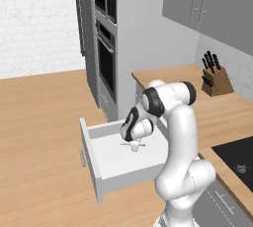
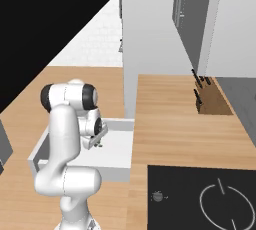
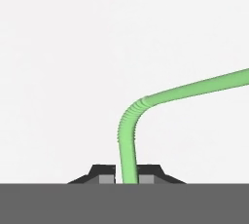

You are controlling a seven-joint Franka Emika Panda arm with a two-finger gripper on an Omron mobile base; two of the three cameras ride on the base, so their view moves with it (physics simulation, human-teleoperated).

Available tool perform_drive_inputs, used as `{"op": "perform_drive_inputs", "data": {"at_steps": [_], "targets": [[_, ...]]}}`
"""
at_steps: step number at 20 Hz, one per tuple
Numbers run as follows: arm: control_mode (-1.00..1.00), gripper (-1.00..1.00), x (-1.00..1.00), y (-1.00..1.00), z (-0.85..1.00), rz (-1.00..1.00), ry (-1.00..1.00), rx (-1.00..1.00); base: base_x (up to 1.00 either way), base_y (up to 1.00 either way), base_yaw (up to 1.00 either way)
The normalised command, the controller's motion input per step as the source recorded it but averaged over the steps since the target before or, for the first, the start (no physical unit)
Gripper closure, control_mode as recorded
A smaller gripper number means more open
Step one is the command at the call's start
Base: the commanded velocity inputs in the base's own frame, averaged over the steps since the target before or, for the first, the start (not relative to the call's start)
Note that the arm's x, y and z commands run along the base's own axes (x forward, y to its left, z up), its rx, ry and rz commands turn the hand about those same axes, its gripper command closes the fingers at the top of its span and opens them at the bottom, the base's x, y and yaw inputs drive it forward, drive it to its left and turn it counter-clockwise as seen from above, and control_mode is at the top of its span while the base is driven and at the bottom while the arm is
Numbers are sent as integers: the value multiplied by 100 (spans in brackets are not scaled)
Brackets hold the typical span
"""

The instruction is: Take a straw from the drawer in front and place it inside the glass cup on the dining counter.

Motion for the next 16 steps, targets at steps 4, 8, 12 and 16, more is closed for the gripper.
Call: {"op": "perform_drive_inputs", "data": {"at_steps": [4,8,12,16], "targets": [[-100,100,-27,0,86,0,-13,-2,0,0,0],[-100,100,-27,0,99,0,-6,0,0,0,0],[-100,100,-25,0,100,0,0,0,0,0,0],[-100,100,-27,0,100,0,0,0,0,0,0]]}}
